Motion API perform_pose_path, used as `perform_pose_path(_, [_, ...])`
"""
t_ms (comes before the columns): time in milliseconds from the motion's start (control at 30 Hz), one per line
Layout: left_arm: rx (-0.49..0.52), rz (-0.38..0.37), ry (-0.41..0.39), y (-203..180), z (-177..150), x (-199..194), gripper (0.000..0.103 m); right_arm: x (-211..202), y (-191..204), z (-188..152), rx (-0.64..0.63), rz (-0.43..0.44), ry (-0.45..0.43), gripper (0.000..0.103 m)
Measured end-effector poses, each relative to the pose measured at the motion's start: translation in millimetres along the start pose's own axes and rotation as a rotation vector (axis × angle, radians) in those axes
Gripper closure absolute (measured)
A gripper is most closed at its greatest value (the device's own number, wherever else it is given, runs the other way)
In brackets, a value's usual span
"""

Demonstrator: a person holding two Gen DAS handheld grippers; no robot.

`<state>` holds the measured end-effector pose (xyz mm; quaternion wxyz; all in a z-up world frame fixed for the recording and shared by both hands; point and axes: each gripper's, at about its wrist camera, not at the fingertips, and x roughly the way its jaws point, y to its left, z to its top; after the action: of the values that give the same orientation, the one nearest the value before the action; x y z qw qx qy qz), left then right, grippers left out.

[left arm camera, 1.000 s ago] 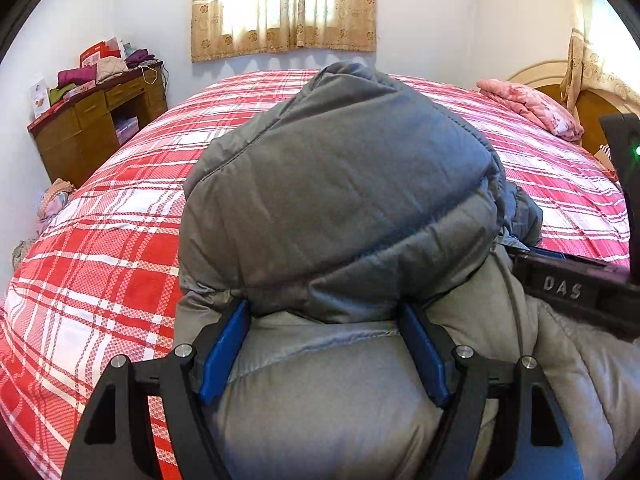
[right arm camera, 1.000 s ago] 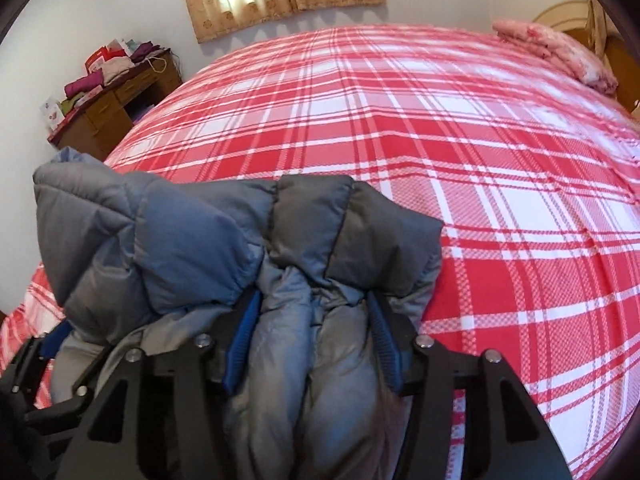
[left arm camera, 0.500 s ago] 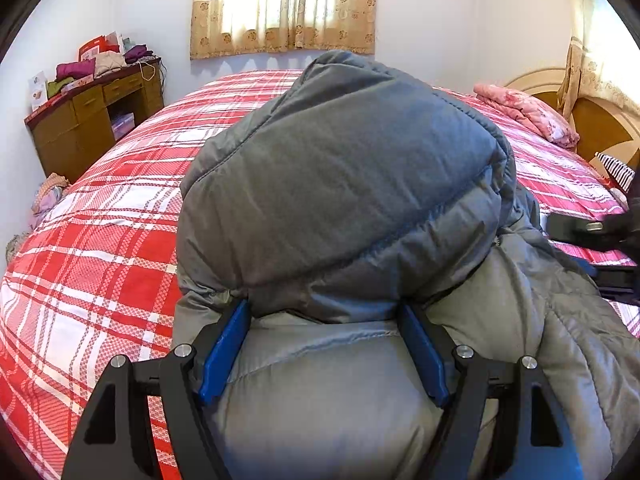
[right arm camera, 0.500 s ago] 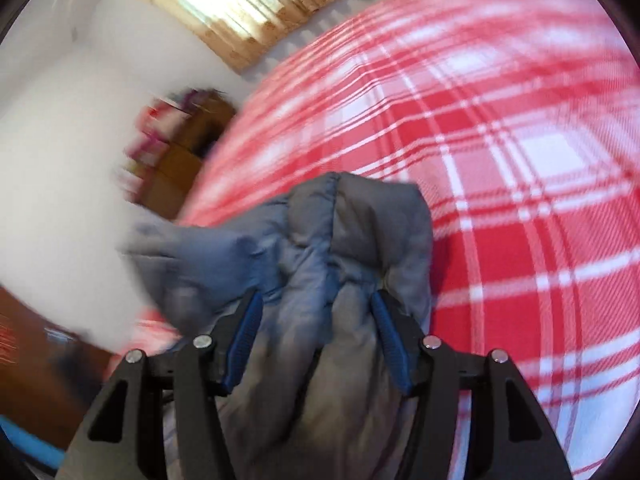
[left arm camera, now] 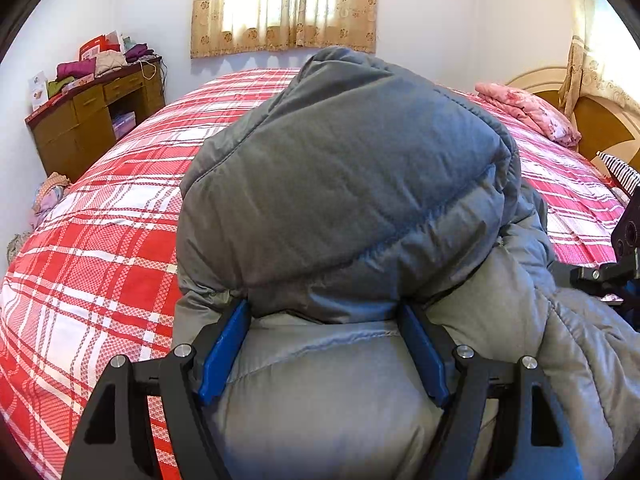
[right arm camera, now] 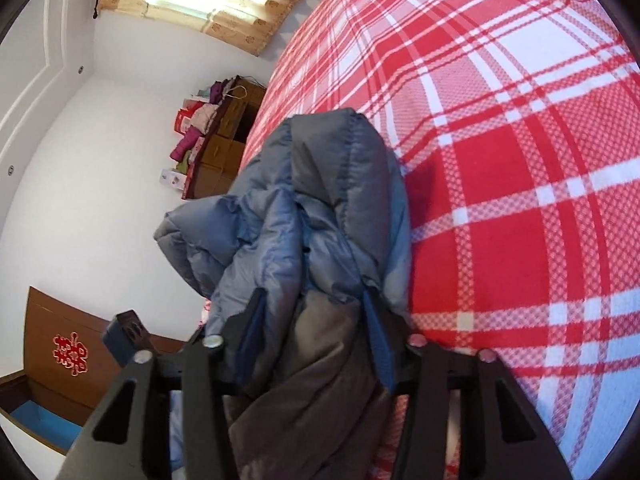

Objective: Fold large clothes
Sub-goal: 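Hold the jacket with the left gripper while the right gripper tucks the loose sleeve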

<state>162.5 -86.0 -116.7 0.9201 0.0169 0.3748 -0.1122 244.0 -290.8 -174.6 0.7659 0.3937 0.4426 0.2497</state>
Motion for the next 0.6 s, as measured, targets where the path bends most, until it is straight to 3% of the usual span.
perform_pose_path(233, [-0.007,-0.008,0.003,1,1,0,0.026,5,-2,1,0.014,0.02,-0.001,0.058])
perform_pose_path(300, [-0.011,-0.016,0.005,2,1,0,0.026,2,-8,2,0.013,0.018,0.002,0.063])
perform_pose_path(600, [-0.005,-0.012,0.02,3,6,-3,0.026,-2,-6,-9,-0.102,-0.096,-0.028,0.072])
